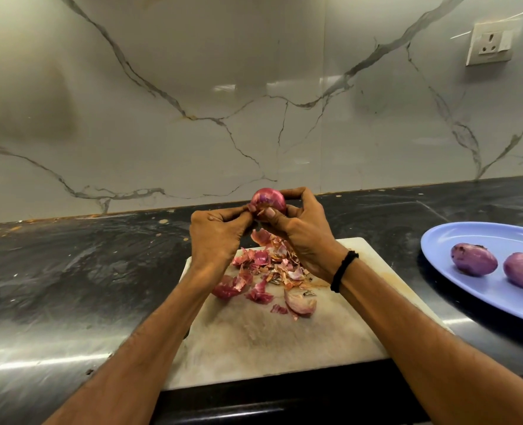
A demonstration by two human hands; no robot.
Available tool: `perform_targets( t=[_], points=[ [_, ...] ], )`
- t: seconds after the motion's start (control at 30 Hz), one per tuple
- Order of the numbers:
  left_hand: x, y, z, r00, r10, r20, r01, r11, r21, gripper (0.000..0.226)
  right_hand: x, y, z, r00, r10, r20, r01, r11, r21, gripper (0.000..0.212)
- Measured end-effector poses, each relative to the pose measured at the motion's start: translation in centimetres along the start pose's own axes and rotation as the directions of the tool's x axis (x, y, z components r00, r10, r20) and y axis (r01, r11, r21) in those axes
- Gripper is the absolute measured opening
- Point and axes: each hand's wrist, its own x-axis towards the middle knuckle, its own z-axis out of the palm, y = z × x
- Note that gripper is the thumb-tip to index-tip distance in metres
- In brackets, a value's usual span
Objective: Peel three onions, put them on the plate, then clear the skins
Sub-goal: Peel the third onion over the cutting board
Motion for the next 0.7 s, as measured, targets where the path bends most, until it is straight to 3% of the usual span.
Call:
perform_targets(
  t=[0.17, 0.33, 0.53, 0.7],
  points=[
    [-0.64, 0.03, 0.60, 1.000, -0.007, 0.027, 0.009, 0.998, -0.056, 0.006, 0.24, 0.14, -0.31, 0.999, -0.016, -0.038, 0.015, 0.999, -0.035, 0.039],
    [-0.43, -0.16, 0.45, 0.998, 0.051, 0.026, -0.051, 0.999, 0.001, 0.030, 0.00, 0.39, -0.09, 1.000, -0.015, -0.010, 0.014, 0.998, -0.053, 0.041],
    [-0.38, -0.31, 0.35, 0.996, 0.083, 0.024, -0.085, 0.994, 0.063, 0.021, -0.03, 0.58, -0.11, 0.999, -0.033, 0.002, 0.033, 0.982, -0.186, 0.047],
    [-0.17, -0.36, 0.09, 0.996, 0.094, 0.002, -0.094, 0.991, 0.099, 0.015, 0.26, 0.66, -0.42, 0.999, -0.032, 0.007, 0.033, 0.981, -0.190, 0.045]
  ],
)
